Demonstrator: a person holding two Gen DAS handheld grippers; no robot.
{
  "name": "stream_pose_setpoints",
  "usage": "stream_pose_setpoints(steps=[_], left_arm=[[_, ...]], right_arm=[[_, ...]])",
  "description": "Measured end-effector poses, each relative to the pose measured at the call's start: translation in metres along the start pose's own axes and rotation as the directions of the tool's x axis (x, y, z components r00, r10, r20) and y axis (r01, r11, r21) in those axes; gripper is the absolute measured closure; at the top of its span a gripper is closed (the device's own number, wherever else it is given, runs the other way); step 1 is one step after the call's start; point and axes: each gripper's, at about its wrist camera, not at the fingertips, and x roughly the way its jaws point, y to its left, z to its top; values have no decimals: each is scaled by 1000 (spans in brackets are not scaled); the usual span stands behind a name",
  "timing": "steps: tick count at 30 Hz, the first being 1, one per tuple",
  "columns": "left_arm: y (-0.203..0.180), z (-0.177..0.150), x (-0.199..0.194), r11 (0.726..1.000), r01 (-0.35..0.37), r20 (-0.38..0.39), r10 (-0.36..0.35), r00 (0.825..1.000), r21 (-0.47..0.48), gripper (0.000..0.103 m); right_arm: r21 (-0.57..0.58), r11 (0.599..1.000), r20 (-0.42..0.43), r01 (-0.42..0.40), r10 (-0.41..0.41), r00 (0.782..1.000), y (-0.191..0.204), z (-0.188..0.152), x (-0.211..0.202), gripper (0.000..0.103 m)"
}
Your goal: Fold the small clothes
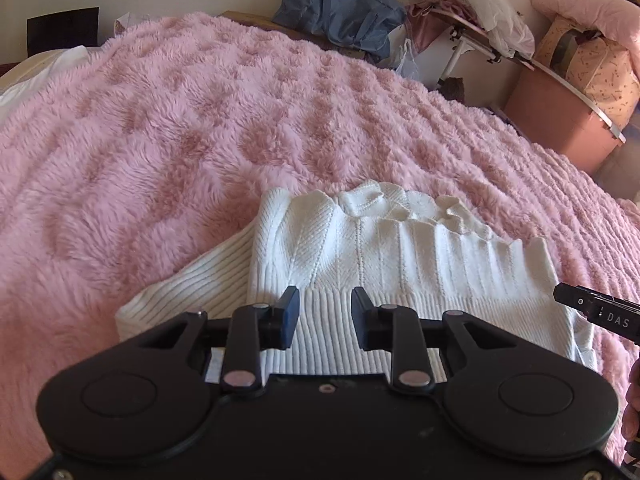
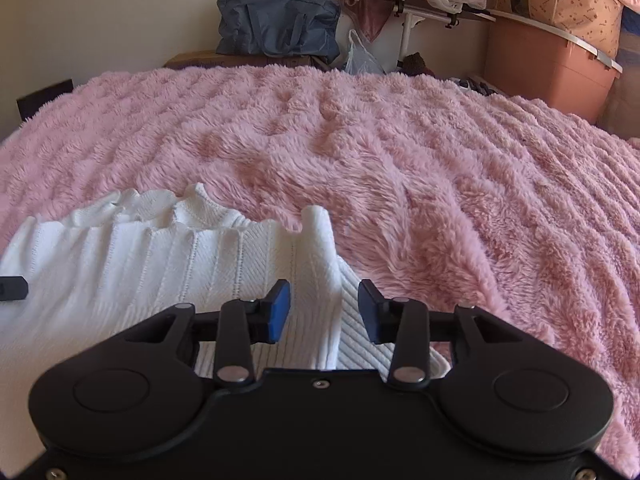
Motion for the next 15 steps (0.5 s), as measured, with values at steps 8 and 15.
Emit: stream_pose_setpoints(steps=[8,15], left_arm=[[29,-63,-95,996,78,36,-79,996,31,69],[41,-110,-111,992,126,0,-126,992,-9,70]], right_arm=[[-14,984,1,-179,179,984,-35,-62,-111,61],[-13,981,-77,-195,193,978,-40,-101,-119,61]])
